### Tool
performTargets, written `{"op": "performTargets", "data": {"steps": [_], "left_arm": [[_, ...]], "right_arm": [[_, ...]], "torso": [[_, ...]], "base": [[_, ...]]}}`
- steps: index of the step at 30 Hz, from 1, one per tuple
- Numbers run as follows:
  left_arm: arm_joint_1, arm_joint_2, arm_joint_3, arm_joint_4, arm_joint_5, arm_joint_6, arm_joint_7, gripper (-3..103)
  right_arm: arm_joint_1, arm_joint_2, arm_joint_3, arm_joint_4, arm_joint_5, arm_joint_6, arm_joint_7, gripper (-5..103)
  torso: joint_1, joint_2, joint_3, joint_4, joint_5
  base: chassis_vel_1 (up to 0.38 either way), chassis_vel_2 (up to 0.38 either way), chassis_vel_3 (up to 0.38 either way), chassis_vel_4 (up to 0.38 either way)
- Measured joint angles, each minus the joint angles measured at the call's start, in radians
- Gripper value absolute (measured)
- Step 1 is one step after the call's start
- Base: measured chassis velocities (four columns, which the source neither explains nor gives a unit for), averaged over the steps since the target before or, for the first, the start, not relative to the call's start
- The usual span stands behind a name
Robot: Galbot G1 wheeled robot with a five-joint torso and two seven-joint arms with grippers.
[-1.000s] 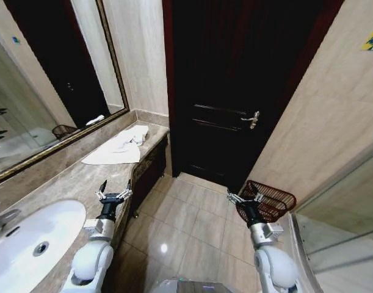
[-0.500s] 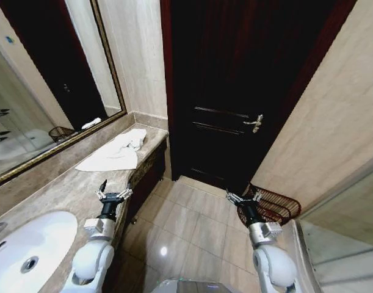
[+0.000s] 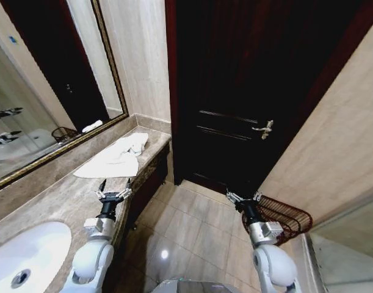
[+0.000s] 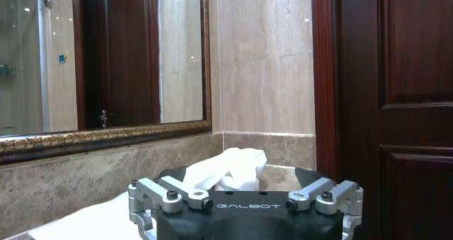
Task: Discard the used towel into the hamper.
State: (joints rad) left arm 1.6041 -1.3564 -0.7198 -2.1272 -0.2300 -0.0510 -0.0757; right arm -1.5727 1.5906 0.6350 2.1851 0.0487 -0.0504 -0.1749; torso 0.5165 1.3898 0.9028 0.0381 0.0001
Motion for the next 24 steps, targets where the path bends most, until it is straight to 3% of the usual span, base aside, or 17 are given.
{"op": "performTargets", "data": {"steps": [24], "left_arm": [[-0.003, -0.001, -0.004, 0.007, -0.003, 0.001, -0.003, 100]], "right_arm": [[0.008, 0.001, -0.008, -0.002, -0.003, -0.008, 0.007, 100]], "torso": [[0.000, 0.000, 0.000, 0.0000, -0.0001]], "base": [[-0.076, 0.113, 0.112, -0.068]]}}
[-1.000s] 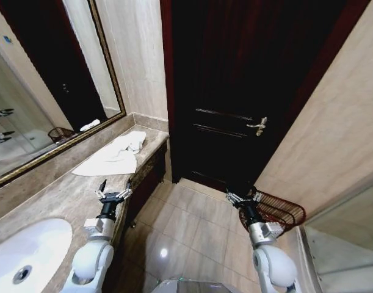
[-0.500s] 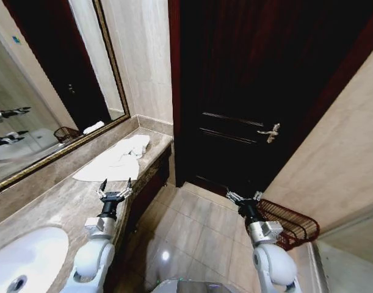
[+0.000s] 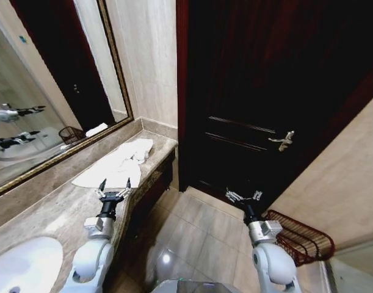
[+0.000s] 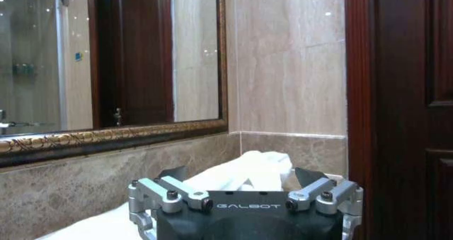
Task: Discard the used towel into the hamper.
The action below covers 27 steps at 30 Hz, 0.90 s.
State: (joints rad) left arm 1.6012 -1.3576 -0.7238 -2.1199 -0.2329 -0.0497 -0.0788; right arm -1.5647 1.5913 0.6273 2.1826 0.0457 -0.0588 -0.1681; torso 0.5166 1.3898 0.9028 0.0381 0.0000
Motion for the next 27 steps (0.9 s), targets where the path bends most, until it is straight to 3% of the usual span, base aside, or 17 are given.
{"op": "performTargets", "data": {"steps": [16, 21, 27], "left_arm": [[-0.005, 0.002, -0.002, -0.002, -0.019, 0.003, -0.007, 100], [-0.016, 0.027, 0.002, -0.013, -0.083, 0.052, -0.024, 100], [-0.108, 0.093, -0.005, 0.013, -0.123, 0.140, -0.032, 100]], "right_arm": [[0.002, -0.001, 0.001, 0.000, -0.008, 0.000, 0.001, 100], [0.009, -0.001, 0.002, -0.013, -0.022, 0.012, 0.010, 100], [0.008, -0.003, 0.000, -0.017, -0.063, 0.013, 0.011, 100]], "torso": [[0.000, 0.000, 0.000, 0.0000, 0.0000], [0.000, 0.000, 0.000, 0.0000, 0.0000], [0.000, 0.000, 0.000, -0.0001, -0.0003]], "base": [[-0.078, 0.103, 0.097, -0.078], [-0.079, 0.080, 0.086, -0.085], [-0.018, 0.020, 0.020, -0.017]]}}
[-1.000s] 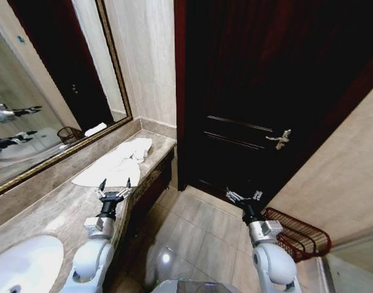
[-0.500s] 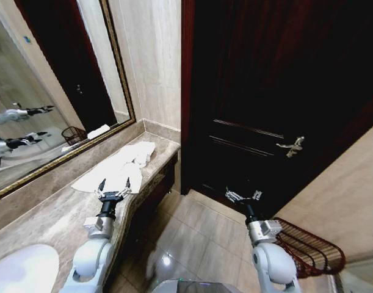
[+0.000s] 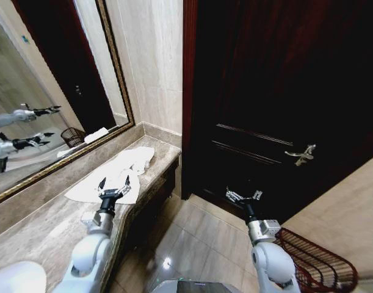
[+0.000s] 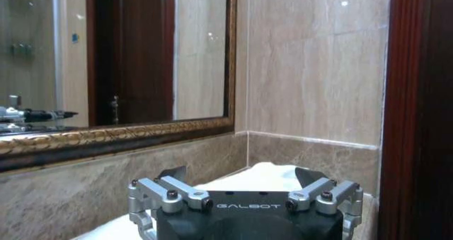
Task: Discard the used towel into the hamper.
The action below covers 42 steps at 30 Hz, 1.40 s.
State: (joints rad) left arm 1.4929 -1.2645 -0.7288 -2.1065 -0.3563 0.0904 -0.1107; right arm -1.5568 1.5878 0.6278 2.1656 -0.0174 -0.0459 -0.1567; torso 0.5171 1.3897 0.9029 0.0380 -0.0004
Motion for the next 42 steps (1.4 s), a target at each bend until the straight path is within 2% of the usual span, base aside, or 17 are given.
{"op": "performTargets", "data": {"steps": [1, 2, 4, 7, 13, 16, 17, 18, 19, 21, 25, 27, 33, 36, 38, 40, 42], "left_arm": [[-0.031, 0.030, -0.001, 0.006, -0.027, 0.045, -0.004, 100], [-0.031, 0.030, -0.001, 0.006, -0.027, 0.045, -0.004, 100], [-0.062, 0.071, 0.000, 0.010, -0.065, 0.108, -0.008, 100], [-0.141, 0.197, 0.015, 0.062, -0.167, 0.244, 0.004, 100], [-0.225, 0.277, 0.021, 0.154, -0.233, 0.306, 0.064, 100], [-0.378, 0.311, 0.064, 0.265, -0.285, 0.401, 0.079, 100], [-0.378, 0.311, 0.064, 0.265, -0.285, 0.401, 0.079, 100], [-0.445, 0.320, 0.100, 0.307, -0.307, 0.438, 0.072, 100], [-0.445, 0.320, 0.100, 0.307, -0.307, 0.438, 0.072, 100], [-0.538, 0.328, 0.176, 0.363, -0.343, 0.487, 0.036, 100], [-0.622, 0.324, 0.248, 0.424, -0.388, 0.532, -0.010, 100], [-0.694, 0.303, 0.296, 0.469, -0.441, 0.566, -0.083, 100], [-0.824, 0.254, 0.384, 0.567, -0.404, 0.585, -0.138, 100], [-0.910, 0.204, 0.443, 0.649, -0.406, 0.600, -0.211, 100], [-0.921, 0.193, 0.454, 0.664, -0.406, 0.599, -0.226, 100], [-0.961, 0.151, 0.484, 0.715, -0.411, 0.605, -0.270, 100], [-0.973, 0.140, 0.492, 0.730, -0.416, 0.608, -0.280, 100]], "right_arm": [[-0.001, 0.000, -0.001, 0.001, -0.003, -0.001, 0.000, 100], [-0.001, 0.000, -0.001, 0.001, -0.003, -0.001, 0.000, 100], [0.002, -0.001, -0.001, 0.002, -0.004, -0.002, 0.005, 100], [0.007, 0.001, 0.006, -0.003, -0.007, 0.002, 0.017, 100], [0.004, -0.009, 0.008, -0.015, -0.012, 0.011, 0.019, 100], [0.009, -0.010, 0.016, -0.033, -0.013, 0.019, 0.022, 100], [0.009, -0.010, 0.016, -0.033, -0.013, 0.019, 0.022, 100], [0.011, -0.011, 0.018, -0.039, -0.013, 0.022, 0.022, 100], [0.011, -0.011, 0.018, -0.039, -0.013, 0.022, 0.022, 100], [0.014, -0.011, 0.019, -0.046, -0.014, 0.025, 0.024, 100], [0.017, -0.009, 0.019, -0.053, -0.015, 0.029, 0.026, 100], [0.019, -0.007, 0.020, -0.059, -0.016, 0.034, 0.029, 100], [0.030, 0.002, 0.022, -0.086, -0.016, 0.049, 0.036, 100], [0.035, 0.011, 0.019, -0.096, -0.019, 0.060, 0.037, 100], [0.036, 0.012, 0.019, -0.098, -0.019, 0.063, 0.038, 100], [0.043, 0.012, 0.020, -0.101, -0.018, 0.070, 0.045, 100], [0.044, 0.012, 0.021, -0.102, -0.018, 0.071, 0.046, 100]], "torso": [[0.000, 0.000, 0.000, 0.0000, 0.0003], [0.000, 0.000, 0.000, 0.0000, 0.0003], [-0.001, 0.000, 0.000, 0.0000, 0.0003], [-0.001, 0.000, 0.000, 0.0002, 0.0001], [-0.001, 0.000, 0.000, 0.0002, 0.0003], [-0.001, 0.000, 0.000, 0.0002, 0.0002], [-0.001, 0.000, 0.000, 0.0002, 0.0002], [0.000, 0.000, 0.000, 0.0000, 0.0004], [0.000, 0.000, 0.000, 0.0000, 0.0004], [0.000, 0.000, 0.000, -0.0002, 0.0005], [0.000, 0.000, 0.000, 0.0001, 0.0003], [0.000, 0.000, 0.000, 0.0002, 0.0005], [0.000, 0.000, 0.000, -0.0001, 0.0007], [0.000, 0.000, 0.000, 0.0000, 0.0006], [0.000, 0.000, 0.000, 0.0001, 0.0008], [0.000, 0.000, 0.000, 0.0000, 0.0002], [0.000, 0.000, 0.000, 0.0001, 0.0005]], "base": [[0.000, 0.000, 0.000, 0.000], [0.000, 0.000, 0.000, 0.000], [0.000, 0.000, 0.000, 0.000], [0.000, 0.000, 0.000, 0.000], [0.000, 0.000, 0.000, 0.000], [0.000, 0.000, 0.000, 0.000], [0.000, 0.000, 0.000, 0.000], [0.000, 0.000, 0.000, 0.000], [0.000, 0.000, 0.000, 0.000], [0.000, 0.000, 0.000, 0.000], [0.000, 0.000, 0.000, 0.000], [0.000, 0.000, 0.000, 0.000], [0.000, 0.000, 0.000, 0.000], [0.000, 0.000, 0.000, 0.000], [0.000, 0.000, 0.000, 0.000], [0.000, 0.000, 0.000, 0.000], [0.000, 0.000, 0.000, 0.000]]}}
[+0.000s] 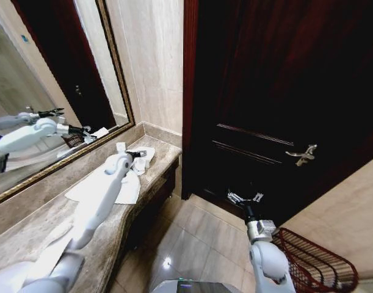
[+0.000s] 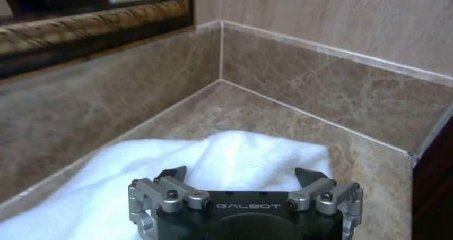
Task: Discard the used towel into the hamper.
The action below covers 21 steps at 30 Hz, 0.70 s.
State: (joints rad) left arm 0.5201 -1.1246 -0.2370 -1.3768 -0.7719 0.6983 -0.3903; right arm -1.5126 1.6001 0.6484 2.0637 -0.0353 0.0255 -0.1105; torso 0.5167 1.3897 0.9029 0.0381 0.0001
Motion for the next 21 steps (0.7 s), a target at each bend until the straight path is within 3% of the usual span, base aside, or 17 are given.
{"op": "performTargets", "data": {"steps": [8, 21], "left_arm": [[-0.090, -0.059, 0.051, 0.167, 0.009, -0.011, -0.029, 100], [-0.061, -0.045, 0.034, 0.172, 0.036, -0.024, -0.011, 100]], "right_arm": [[-0.012, -0.007, 0.029, -0.003, 0.017, 0.020, 0.000, 100], [-0.025, -0.009, 0.036, -0.007, 0.027, 0.044, 0.005, 100]], "torso": [[0.000, 0.000, 0.000, -0.0002, -0.0001], [0.000, 0.000, 0.000, 0.0000, -0.0001]], "base": [[0.000, 0.000, 0.000, 0.000], [0.000, 0.000, 0.000, 0.000]]}}
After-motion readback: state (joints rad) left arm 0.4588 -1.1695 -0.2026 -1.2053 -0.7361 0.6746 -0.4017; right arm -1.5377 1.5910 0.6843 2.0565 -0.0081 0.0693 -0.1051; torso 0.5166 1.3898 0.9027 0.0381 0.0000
